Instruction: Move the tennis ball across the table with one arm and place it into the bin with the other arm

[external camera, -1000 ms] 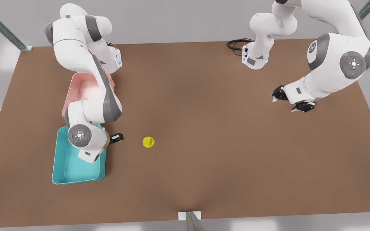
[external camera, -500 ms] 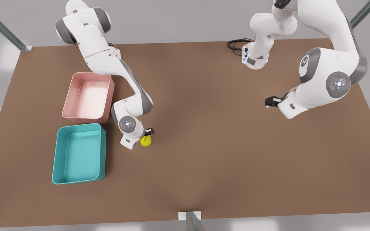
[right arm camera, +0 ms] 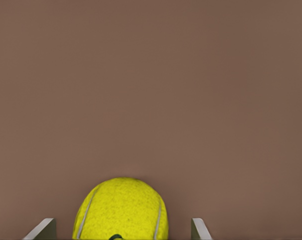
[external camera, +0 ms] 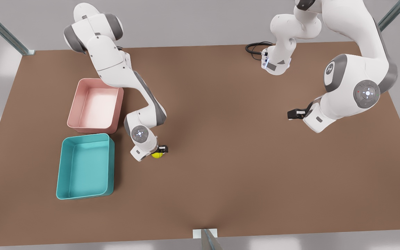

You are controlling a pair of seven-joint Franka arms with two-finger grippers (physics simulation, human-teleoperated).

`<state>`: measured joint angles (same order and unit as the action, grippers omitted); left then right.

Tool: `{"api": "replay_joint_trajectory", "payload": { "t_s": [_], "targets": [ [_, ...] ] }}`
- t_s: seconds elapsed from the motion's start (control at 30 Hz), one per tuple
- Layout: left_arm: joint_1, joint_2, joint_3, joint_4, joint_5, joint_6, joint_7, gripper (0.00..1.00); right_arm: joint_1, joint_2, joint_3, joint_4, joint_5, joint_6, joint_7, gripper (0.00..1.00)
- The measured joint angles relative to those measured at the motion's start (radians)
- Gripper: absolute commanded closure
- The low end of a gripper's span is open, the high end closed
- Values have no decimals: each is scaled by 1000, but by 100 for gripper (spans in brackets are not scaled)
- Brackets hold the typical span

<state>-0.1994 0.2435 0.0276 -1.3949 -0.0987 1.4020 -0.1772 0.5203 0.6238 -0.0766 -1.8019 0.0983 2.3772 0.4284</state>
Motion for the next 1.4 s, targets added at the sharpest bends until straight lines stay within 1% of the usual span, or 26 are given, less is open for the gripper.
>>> {"api": "replay_joint_trajectory", "payload": {
  "t_s": [0.47,0.5,0.53,0.57,0.6,0.67,0.8,0.93,0.97,1.03,1.13,1.2,1.23,1.33,1.37,1.4],
  "targets": [
    [1,8,0,-1,0,1,-62,0,9,57,1,7,0,21,107,0],
    [1,8,0,-1,0,1,-65,0,9,59,1,7,-1,21,111,2],
    [1,8,0,-1,0,1,-67,0,9,60,1,7,-1,22,116,11],
    [1,8,0,-1,0,1,-70,0,9,60,2,7,-1,23,119,25],
    [1,8,0,-1,0,1,-72,0,9,60,2,8,0,23,122,30],
    [1,8,0,-3,0,0,-77,0,10,56,3,11,4,25,125,33],
    [0,8,0,-4,0,-1,-85,0,4,45,3,34,8,25,129,33],
    [0,8,0,-4,0,-2,-91,0,-15,0,-3,68,5,11,111,33],
    [0,8,0,-4,0,-2,-93,0,-16,-20,-18,72,2,4,99,33],
    [0,8,0,-5,0,-2,-95,0,-18,-62,-76,75,-21,-12,61,33],
    [0,8,0,-5,0,-2,-99,0,-20,-120,-205,76,-45,-44,-33,33],
    [0,8,0,-5,0,-2,-101,0,-22,-132,-291,85,-53,-59,-111,33],
    [0,10,0,-4,0,-2,-102,0,-37,-131,-317,91,-55,-65,-151,33],
    [0,13,0,-5,0,-2,-104,0,-106,-106,-339,111,-58,-77,-267,33],
    [0,14,0,-4,0,-2,-105,0,-120,-91,-341,117,-57,-79,-302,27],
    [0,16,0,-4,0,-2,-105,0,-127,-77,-341,121,-58,-81,-333,0]
  ]
}}
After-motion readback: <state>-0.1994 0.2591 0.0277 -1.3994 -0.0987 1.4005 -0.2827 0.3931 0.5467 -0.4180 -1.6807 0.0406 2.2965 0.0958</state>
